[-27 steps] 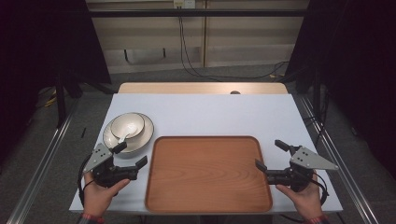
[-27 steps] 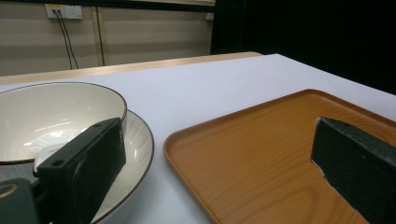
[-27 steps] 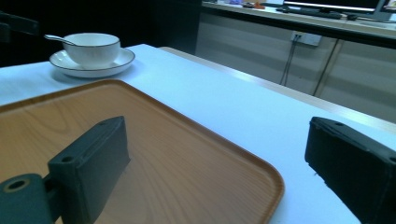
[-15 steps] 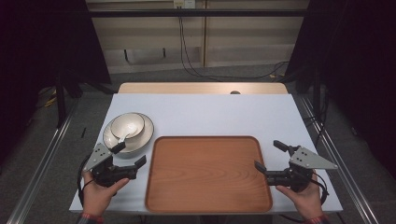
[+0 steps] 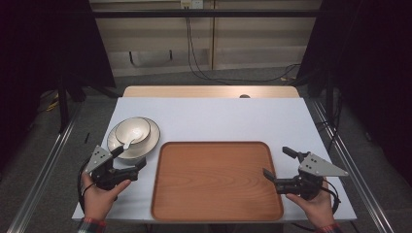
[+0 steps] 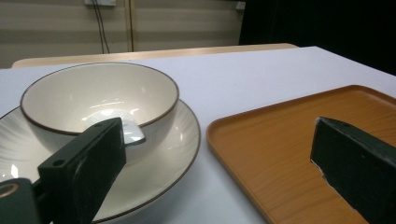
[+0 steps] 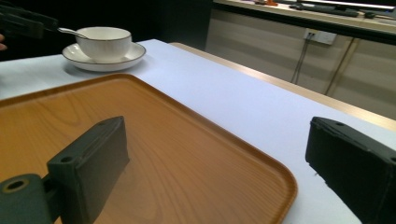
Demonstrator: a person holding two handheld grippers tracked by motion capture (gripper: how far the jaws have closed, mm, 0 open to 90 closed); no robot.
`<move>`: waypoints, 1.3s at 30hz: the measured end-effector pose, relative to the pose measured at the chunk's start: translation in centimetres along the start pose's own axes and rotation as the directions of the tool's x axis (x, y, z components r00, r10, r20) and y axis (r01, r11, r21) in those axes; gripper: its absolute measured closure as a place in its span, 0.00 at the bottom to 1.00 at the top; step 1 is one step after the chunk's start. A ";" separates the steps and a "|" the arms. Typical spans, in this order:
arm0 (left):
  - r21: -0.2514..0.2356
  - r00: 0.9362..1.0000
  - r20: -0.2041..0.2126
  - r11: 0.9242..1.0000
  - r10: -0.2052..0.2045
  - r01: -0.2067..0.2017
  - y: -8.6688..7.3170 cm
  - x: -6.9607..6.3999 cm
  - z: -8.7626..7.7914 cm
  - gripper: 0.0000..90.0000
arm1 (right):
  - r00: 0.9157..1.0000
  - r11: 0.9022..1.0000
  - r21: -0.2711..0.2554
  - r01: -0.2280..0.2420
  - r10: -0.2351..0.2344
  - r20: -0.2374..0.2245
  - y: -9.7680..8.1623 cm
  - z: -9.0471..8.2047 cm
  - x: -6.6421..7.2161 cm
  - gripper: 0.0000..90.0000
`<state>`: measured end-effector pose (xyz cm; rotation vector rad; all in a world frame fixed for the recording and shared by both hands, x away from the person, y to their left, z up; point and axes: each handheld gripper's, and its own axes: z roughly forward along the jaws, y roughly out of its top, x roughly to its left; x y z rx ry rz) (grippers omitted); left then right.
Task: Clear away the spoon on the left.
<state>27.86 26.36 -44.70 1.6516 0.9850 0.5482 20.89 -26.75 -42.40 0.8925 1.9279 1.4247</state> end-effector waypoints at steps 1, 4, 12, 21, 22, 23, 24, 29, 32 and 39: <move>-0.002 1.000 -0.001 1.000 -0.006 0.006 0.0 0.1 0.1 0.04 | 1.000 1.000 0.000 0.000 0.000 0.000 0.0 0.0 0.0 0.06; 0.000 1.000 -0.023 1.000 -0.010 0.010 0.0 0.4 0.2 0.04 | 1.000 1.000 0.005 -0.014 0.014 -0.011 -0.1 0.0 -0.1 0.06; 0.007 0.999 -0.030 1.000 -0.023 0.023 0.1 0.3 -0.4 0.06 | 0.999 0.999 0.022 -0.046 0.046 -0.013 -0.1 0.1 0.0 0.07; 0.011 0.995 -0.098 1.000 -0.022 0.024 0.2 1.0 -1.0 0.10 | 0.999 0.999 0.027 -0.033 0.034 -0.015 -0.1 0.1 0.0 0.08; 0.010 0.994 -0.109 1.000 -0.017 0.019 0.2 1.1 -0.9 0.11 | 0.999 0.999 0.027 -0.034 0.035 -0.020 -0.1 0.1 0.0 0.08; 0.018 0.992 -0.126 1.000 -0.011 0.014 0.2 1.1 -0.9 0.13 | 0.999 0.999 0.031 -0.034 0.035 -0.020 -0.1 0.2 0.0 0.08; 0.018 0.992 -0.122 1.000 -0.011 0.013 0.2 1.3 -0.9 0.14 | 0.999 0.999 0.033 -0.031 0.032 -0.027 -0.1 0.2 0.0 0.07; 0.023 0.988 -0.157 1.000 0.000 0.004 0.2 1.9 -0.6 0.21 | 0.999 0.999 0.040 -0.028 0.029 -0.029 -0.1 0.4 0.2 0.08; 0.017 0.985 -0.171 1.000 -0.007 0.010 0.2 2.2 -0.3 0.28 | 0.999 0.999 0.035 -0.026 0.027 -0.029 -0.1 0.4 0.2 0.08; 0.025 0.979 -0.204 1.000 -0.002 0.007 -0.2 2.7 0.2 0.39 | 0.998 0.998 0.040 -0.052 0.054 -0.036 -0.1 0.4 0.2 0.08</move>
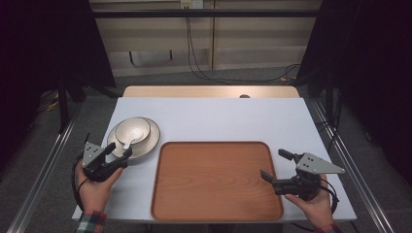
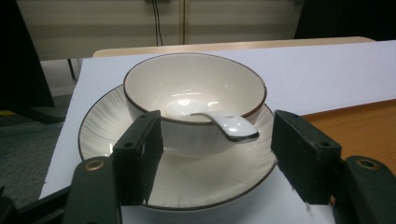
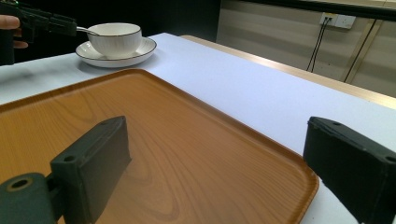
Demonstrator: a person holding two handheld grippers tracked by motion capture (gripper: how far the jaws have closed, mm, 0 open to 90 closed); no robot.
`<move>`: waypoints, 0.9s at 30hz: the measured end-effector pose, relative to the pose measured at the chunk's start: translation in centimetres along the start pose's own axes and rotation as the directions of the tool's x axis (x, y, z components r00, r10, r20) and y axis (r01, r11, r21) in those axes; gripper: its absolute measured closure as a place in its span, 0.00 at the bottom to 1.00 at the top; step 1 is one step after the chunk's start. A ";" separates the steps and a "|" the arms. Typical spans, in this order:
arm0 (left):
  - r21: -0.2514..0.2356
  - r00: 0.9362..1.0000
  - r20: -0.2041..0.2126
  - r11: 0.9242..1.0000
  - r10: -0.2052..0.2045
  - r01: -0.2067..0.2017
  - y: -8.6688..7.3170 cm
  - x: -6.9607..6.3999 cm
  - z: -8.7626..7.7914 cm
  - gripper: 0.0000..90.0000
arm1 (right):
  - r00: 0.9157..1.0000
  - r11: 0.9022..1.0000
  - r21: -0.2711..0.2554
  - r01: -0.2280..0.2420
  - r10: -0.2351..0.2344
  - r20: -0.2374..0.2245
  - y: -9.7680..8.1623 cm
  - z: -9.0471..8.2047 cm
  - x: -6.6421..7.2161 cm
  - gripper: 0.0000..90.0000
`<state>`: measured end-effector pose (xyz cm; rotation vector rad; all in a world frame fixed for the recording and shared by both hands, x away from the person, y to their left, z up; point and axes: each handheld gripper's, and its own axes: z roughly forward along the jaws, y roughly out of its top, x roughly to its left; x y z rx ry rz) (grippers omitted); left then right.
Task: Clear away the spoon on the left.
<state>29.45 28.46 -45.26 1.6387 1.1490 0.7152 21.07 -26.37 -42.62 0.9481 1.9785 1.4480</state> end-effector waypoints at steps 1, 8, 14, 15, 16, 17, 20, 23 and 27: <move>0.001 1.000 -0.003 1.000 0.003 -0.003 0.0 0.1 0.1 0.39 | 1.000 1.000 0.000 0.000 0.000 0.000 0.0 0.0 0.0 0.08; 0.002 1.000 -0.014 1.000 0.010 -0.010 0.1 0.0 0.5 0.49 | 1.000 1.000 0.004 -0.005 0.005 -0.003 0.0 0.0 0.0 0.08; 0.002 1.000 0.006 1.000 0.004 -0.004 0.0 -0.2 0.8 0.60 | 1.000 1.000 0.006 -0.010 0.010 -0.008 0.0 -0.1 -0.1 0.08; 0.005 1.000 0.011 1.000 -0.001 0.001 0.0 -0.2 0.9 0.65 | 1.000 1.000 0.005 -0.014 0.014 -0.008 0.0 -0.1 0.0 0.08; 0.002 1.000 0.018 1.000 -0.012 0.012 0.0 -0.2 0.9 0.65 | 1.000 1.000 0.005 -0.014 0.014 -0.008 0.0 -0.1 0.0 0.08; 0.004 1.000 0.017 1.000 -0.010 0.010 0.0 -0.2 1.0 0.67 | 1.000 1.000 0.006 -0.012 0.012 -0.012 0.0 -0.1 -0.1 0.08; -0.008 1.000 0.013 1.000 -0.019 0.019 0.2 -0.3 1.0 0.75 | 1.000 1.000 0.000 -0.011 0.011 -0.015 0.0 0.0 0.0 0.08; -0.011 1.000 0.011 1.000 -0.029 0.029 0.3 -0.2 0.9 0.79 | 1.000 1.000 -0.003 -0.017 0.017 -0.012 0.0 0.0 0.0 0.08; -0.014 0.999 0.021 0.999 -0.046 0.046 0.2 -0.1 1.0 0.85 | 1.000 1.000 -0.002 -0.021 0.021 -0.013 0.1 -0.1 0.0 0.08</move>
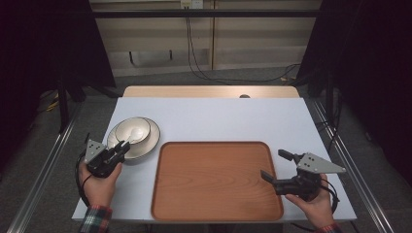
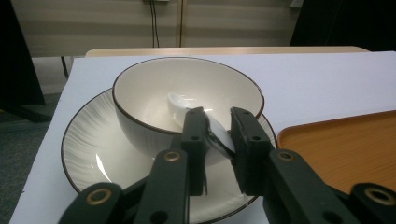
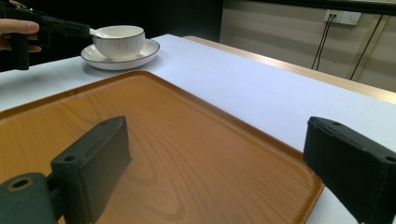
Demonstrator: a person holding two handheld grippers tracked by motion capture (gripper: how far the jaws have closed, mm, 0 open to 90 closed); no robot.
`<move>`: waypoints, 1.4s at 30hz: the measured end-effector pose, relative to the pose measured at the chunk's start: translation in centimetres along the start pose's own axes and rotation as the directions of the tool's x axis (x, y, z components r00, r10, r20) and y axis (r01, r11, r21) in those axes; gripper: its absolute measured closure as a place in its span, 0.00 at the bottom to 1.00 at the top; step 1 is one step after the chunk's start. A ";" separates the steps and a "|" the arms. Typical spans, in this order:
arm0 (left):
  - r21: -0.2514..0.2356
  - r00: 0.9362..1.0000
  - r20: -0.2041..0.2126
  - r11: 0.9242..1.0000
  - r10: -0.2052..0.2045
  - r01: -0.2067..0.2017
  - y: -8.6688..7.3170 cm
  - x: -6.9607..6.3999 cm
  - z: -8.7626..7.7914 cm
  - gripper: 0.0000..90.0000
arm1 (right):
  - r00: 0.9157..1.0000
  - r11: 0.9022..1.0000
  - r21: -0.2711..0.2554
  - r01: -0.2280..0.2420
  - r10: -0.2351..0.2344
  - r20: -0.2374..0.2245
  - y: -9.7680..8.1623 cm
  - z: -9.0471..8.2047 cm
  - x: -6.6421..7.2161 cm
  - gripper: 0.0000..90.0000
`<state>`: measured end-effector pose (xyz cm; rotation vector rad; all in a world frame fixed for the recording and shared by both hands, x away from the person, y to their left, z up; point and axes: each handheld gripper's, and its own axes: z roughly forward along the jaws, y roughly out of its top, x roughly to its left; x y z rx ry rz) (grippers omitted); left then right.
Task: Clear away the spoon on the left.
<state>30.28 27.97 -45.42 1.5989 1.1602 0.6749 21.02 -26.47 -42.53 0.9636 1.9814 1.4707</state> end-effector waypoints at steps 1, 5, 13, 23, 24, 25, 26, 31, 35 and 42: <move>-0.008 1.000 -0.002 1.000 -0.006 0.006 0.0 0.0 0.0 0.87 | 1.000 1.000 0.000 -0.001 0.001 0.000 0.0 0.0 0.0 0.08; -0.019 1.000 0.018 1.000 -0.013 0.014 0.2 0.0 0.0 0.94 | 1.000 1.000 0.002 -0.002 0.002 0.000 0.0 0.0 0.0 0.08; -0.065 0.999 0.031 0.997 -0.027 0.029 1.3 0.3 0.0 0.94 | 1.000 1.000 0.002 0.000 0.000 -0.005 0.0 -0.1 -0.1 0.07; -0.080 0.998 0.057 0.996 -0.037 0.042 3.0 0.2 0.7 0.95 | 1.000 1.000 0.008 0.000 0.000 -0.003 0.0 -0.1 -0.1 0.06; -0.079 0.998 0.059 0.996 -0.036 0.040 3.2 0.2 0.8 0.95 | 1.000 1.000 0.008 0.000 0.000 -0.003 0.0 -0.1 -0.1 0.06; -0.081 0.998 0.058 0.996 -0.039 0.044 3.5 0.2 0.8 0.95 | 1.000 1.000 0.005 -0.004 0.004 -0.003 0.0 -0.1 -0.1 0.06; -0.085 0.998 0.056 0.995 -0.039 0.044 3.7 0.1 0.8 0.95 | 1.000 1.000 0.004 -0.004 0.004 -0.002 0.0 -0.1 -0.1 0.06; -0.093 0.997 0.064 0.995 -0.041 0.046 4.8 0.0 0.7 0.95 | 1.000 1.000 0.010 -0.005 0.005 -0.007 0.0 -0.1 -0.1 0.06; -0.093 0.996 0.077 0.995 -0.040 0.047 5.7 0.0 0.5 0.95 | 1.000 1.000 0.009 -0.004 0.004 -0.005 0.0 -0.1 -0.2 0.06; -0.109 0.995 0.091 0.993 -0.030 0.040 7.5 -0.5 0.2 0.95 | 1.000 1.000 0.003 -0.001 0.001 -0.005 0.0 -0.1 -0.2 0.06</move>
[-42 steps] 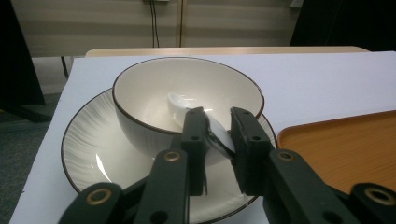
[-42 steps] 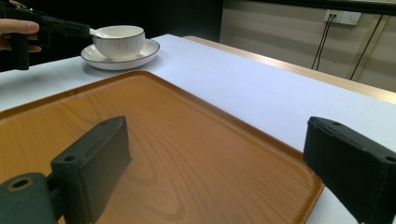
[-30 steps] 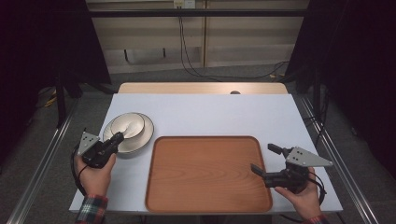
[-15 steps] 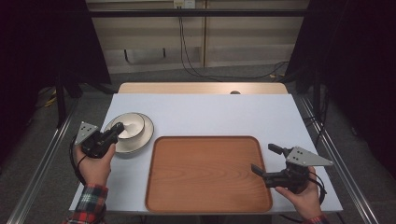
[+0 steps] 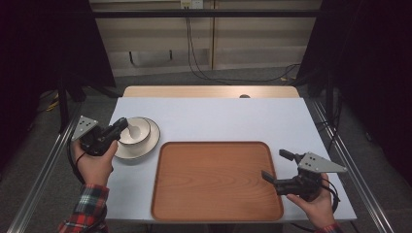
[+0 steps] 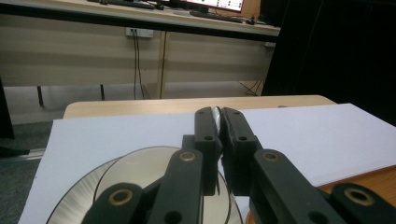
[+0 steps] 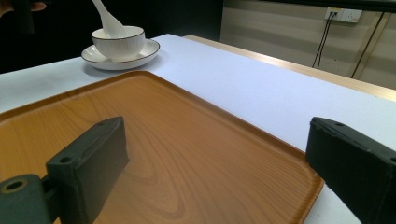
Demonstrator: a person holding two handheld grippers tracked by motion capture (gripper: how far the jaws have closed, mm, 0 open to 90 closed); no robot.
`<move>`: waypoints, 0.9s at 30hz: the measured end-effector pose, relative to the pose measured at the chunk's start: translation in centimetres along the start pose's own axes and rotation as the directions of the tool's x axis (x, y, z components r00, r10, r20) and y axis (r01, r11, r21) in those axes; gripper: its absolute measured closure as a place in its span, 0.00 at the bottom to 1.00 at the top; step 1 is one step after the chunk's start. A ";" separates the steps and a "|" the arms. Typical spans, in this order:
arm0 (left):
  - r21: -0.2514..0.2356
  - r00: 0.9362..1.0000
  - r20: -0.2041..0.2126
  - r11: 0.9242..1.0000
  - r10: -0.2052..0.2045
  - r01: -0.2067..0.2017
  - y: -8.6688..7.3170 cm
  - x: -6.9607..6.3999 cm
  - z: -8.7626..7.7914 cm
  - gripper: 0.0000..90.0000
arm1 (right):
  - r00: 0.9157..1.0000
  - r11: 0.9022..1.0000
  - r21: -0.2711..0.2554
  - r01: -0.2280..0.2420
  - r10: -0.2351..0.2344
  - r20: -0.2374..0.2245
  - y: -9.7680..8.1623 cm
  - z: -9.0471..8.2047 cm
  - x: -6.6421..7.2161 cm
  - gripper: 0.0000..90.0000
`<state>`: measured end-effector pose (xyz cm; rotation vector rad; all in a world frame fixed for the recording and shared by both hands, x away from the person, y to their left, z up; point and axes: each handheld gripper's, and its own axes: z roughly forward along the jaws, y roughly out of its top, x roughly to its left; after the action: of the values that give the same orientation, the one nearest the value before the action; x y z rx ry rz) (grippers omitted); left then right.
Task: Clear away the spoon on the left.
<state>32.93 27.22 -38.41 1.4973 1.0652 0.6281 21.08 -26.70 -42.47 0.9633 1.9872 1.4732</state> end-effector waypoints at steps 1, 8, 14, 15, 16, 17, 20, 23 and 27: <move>-0.007 1.000 0.004 1.000 -0.003 0.003 0.2 -0.1 0.0 0.95 | 1.000 1.000 0.000 -0.001 0.001 0.002 0.0 0.0 0.0 0.06; 0.001 0.999 0.041 1.000 -0.001 0.001 1.5 -0.9 0.1 0.95 | 1.000 1.000 -0.001 -0.006 0.006 0.002 0.0 -0.1 0.0 0.06; -0.005 0.997 0.078 1.000 -0.004 0.004 2.4 -2.0 0.1 0.95 | 1.000 1.000 -0.001 -0.002 0.002 -0.003 0.0 0.0 0.0 0.06; 0.002 0.997 0.082 1.000 0.002 -0.002 2.5 -2.1 0.1 0.95 | 1.000 1.000 -0.001 -0.009 0.009 -0.005 0.0 0.0 0.0 0.06; 0.003 0.996 0.087 1.000 0.005 -0.005 2.7 -2.2 0.0 0.95 | 1.000 1.000 0.000 -0.010 0.010 -0.003 0.0 -0.1 0.0 0.06; 0.001 0.996 0.091 1.000 0.008 -0.008 2.8 -2.4 0.0 0.95 | 1.000 1.000 0.000 -0.006 0.006 -0.003 0.0 -0.1 0.0 0.06; 0.000 0.993 0.117 1.000 0.005 -0.005 3.0 -2.8 0.0 0.95 | 1.000 1.000 -0.008 -0.003 0.003 -0.002 0.0 -0.1 0.0 0.06; 0.005 0.991 0.131 1.000 0.007 -0.008 3.2 -3.3 0.0 0.95 | 1.000 1.000 -0.004 -0.001 0.001 -0.003 0.0 -0.2 0.0 0.06; 0.006 0.987 0.160 1.000 -0.002 0.001 3.3 -3.9 0.0 0.95 | 1.000 1.000 -0.014 0.000 0.000 0.003 0.0 -0.2 0.0 0.06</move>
<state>32.08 23.94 -34.57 1.5247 0.9451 0.4954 20.95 -26.75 -42.37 0.9598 1.9724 1.4825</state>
